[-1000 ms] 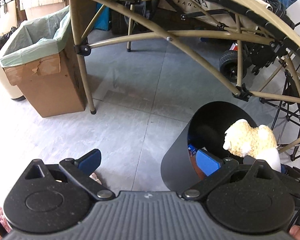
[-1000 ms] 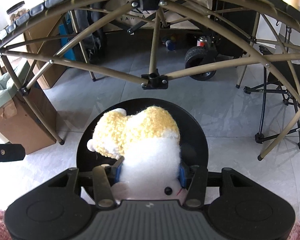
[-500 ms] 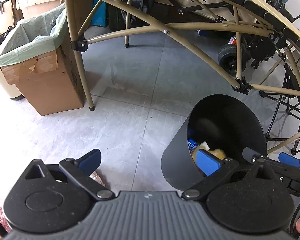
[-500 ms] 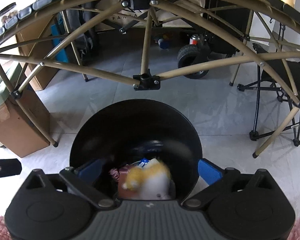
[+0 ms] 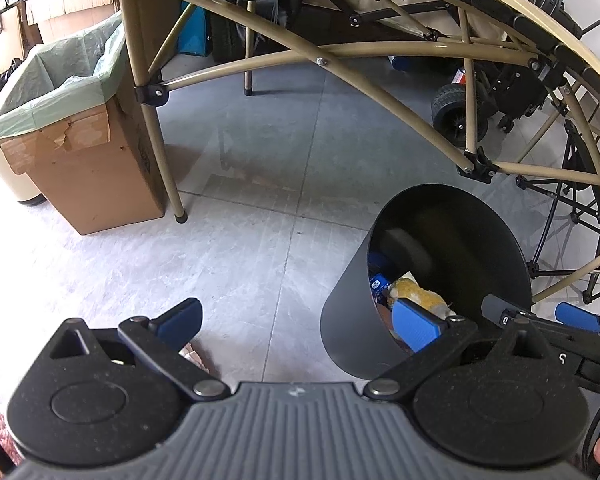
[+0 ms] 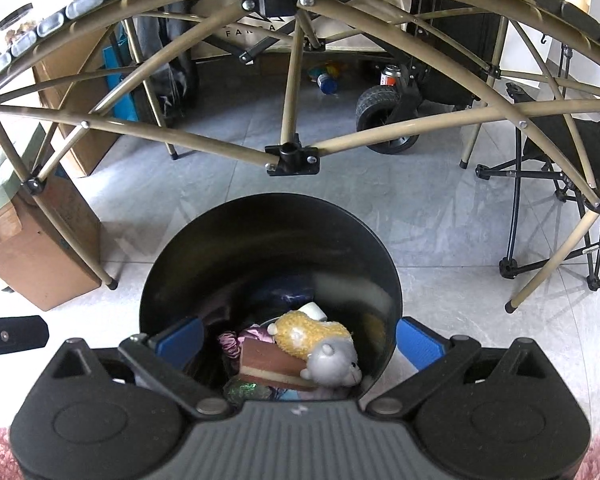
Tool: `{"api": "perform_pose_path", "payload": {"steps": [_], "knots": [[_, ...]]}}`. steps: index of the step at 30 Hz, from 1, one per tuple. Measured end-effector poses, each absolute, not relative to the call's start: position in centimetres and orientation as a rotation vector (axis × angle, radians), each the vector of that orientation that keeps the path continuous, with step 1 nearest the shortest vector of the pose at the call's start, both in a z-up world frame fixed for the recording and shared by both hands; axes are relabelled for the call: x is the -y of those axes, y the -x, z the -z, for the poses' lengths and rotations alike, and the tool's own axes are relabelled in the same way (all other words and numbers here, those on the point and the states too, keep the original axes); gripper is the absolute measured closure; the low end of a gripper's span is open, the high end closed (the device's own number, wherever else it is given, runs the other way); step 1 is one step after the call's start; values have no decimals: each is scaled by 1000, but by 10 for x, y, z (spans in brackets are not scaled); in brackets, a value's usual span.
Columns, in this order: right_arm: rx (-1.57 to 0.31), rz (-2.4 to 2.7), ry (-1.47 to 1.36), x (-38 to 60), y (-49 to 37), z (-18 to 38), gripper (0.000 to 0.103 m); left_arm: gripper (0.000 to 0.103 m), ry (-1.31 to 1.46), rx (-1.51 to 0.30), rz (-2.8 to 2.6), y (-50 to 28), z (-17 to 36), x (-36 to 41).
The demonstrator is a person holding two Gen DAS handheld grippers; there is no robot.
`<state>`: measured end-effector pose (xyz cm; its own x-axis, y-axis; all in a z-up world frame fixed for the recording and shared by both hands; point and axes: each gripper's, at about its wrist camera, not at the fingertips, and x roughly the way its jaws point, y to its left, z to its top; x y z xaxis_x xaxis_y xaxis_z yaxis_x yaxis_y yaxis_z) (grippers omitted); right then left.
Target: Collect trash
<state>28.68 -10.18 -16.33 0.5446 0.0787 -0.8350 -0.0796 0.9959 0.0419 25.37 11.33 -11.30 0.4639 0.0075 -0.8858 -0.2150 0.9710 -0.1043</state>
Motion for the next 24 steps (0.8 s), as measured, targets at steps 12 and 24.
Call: {"api": "perform_pose_path", "payload": {"steps": [12,24], "knots": [[-904,-126,-9,117,-263,140,0,0,215,-988,-100,-243,91,-97],[-726,-167,-4,148,-208,91,0,0,189,-737,-69,-196,41,-71]]}}
